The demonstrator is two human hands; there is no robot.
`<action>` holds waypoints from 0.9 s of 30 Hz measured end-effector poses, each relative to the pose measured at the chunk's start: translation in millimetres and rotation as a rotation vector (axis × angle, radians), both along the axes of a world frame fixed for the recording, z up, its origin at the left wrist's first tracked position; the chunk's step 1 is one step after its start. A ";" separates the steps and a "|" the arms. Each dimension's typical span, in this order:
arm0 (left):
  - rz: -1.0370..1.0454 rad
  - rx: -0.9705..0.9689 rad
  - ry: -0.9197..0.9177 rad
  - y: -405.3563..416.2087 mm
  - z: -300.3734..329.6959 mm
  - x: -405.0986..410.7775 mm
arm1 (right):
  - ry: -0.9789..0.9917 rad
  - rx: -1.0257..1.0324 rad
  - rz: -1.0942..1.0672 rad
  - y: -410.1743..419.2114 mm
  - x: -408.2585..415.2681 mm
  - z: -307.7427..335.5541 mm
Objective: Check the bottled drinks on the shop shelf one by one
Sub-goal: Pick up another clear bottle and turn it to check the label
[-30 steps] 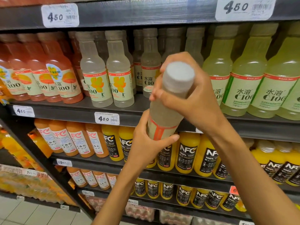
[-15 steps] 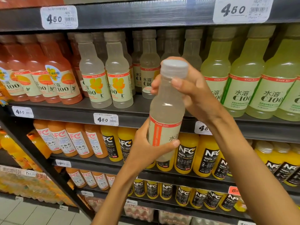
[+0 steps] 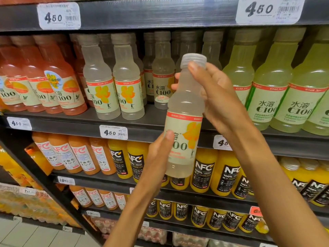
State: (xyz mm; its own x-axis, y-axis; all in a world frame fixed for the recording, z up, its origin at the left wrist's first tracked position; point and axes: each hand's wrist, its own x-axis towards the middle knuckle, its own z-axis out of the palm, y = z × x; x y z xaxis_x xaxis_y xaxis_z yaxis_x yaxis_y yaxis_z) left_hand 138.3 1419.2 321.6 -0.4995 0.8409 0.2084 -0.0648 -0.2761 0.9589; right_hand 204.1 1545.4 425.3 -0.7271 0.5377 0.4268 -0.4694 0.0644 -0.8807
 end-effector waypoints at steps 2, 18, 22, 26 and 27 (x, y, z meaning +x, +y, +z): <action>-0.229 0.067 -0.215 -1.1 -0.4 -1.9 | -0.052 -0.031 0.088 6.9 -1.1 0.5; -0.002 -0.054 -0.015 6.5 2.5 2.1 | -0.137 -0.039 0.079 3.4 -19.8 -4.2; -0.189 0.041 -0.172 4.4 8.9 -4.8 | -0.093 -0.168 0.287 11.5 -20.9 -3.6; -0.318 0.035 -0.256 7.3 8.0 -1.5 | -0.048 -0.325 0.470 8.9 -26.8 -5.6; -0.297 0.020 -0.228 9.0 6.0 -2.7 | -0.030 -0.319 0.461 9.0 -27.4 -5.5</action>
